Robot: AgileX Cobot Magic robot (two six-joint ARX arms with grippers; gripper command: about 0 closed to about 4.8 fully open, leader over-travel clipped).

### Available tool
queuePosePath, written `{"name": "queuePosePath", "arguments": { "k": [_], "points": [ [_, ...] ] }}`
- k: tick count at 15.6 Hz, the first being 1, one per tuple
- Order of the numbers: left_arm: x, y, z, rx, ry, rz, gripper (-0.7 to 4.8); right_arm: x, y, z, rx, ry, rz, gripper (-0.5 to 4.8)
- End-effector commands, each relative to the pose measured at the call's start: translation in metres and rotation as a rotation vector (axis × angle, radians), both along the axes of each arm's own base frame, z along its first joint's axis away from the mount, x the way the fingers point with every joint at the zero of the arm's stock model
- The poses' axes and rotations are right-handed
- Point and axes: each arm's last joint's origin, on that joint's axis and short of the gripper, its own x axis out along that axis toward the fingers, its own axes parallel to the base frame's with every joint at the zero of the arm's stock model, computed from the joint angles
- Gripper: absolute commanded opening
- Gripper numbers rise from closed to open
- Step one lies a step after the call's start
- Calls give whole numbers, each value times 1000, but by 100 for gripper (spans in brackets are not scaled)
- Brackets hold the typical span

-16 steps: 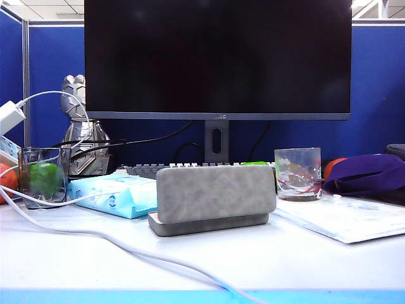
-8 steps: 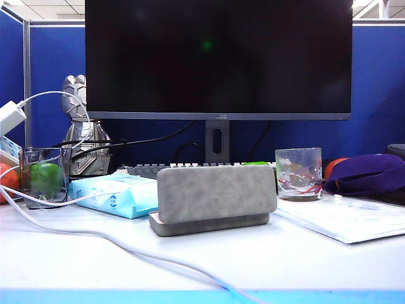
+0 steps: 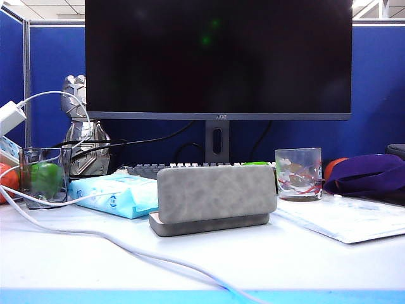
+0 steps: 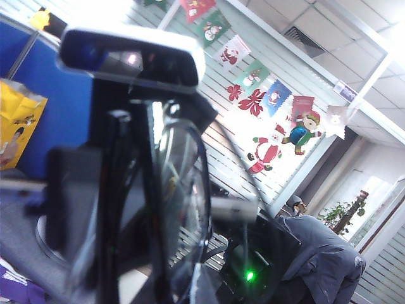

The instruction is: Pick up the glasses, fold the temples of the glasses, place the glasses into the glasses case, and finally close the glasses case.

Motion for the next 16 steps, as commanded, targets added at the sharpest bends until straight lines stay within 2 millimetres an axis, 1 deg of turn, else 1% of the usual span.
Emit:
{"name": "queuePosePath", "arguments": {
  "k": [1, 4, 6, 7, 8, 10, 12, 15, 16],
  "points": [
    [6, 0, -3, -6, 28, 36, -6, -15, -4, 17, 45, -43, 59, -5],
    [5, 0, -3, -5, 7, 35, -6, -17, -1, 16, 46, -54, 63, -4],
    [4, 0, -2, -2, 4, 28, -6, -15, -4, 16, 54, -93, 39, -5],
    [4, 0, -2, -2, 0, 27, -6, -9, -10, 17, 56, -87, -17, -5],
    [4, 0, -2, -3, -3, 28, -6, -4, -12, 13, 34, -44, -91, -5],
    [3, 0, -1, -10, -4, 23, -6, 2, -8, 3, -16, 20, -117, -5],
    [3, 0, -1, -11, 2, 22, -6, 2, 3, -4, -38, 45, -103, -5],
    [3, 0, -1, -5, 3, 10, -6, 6, 8, -8, -42, 56, -138, -5],
    [3, 0, -1, -5, 3, 11, -6, 6, 8, -8, -44, 56, -120, -5]
  ]
}}
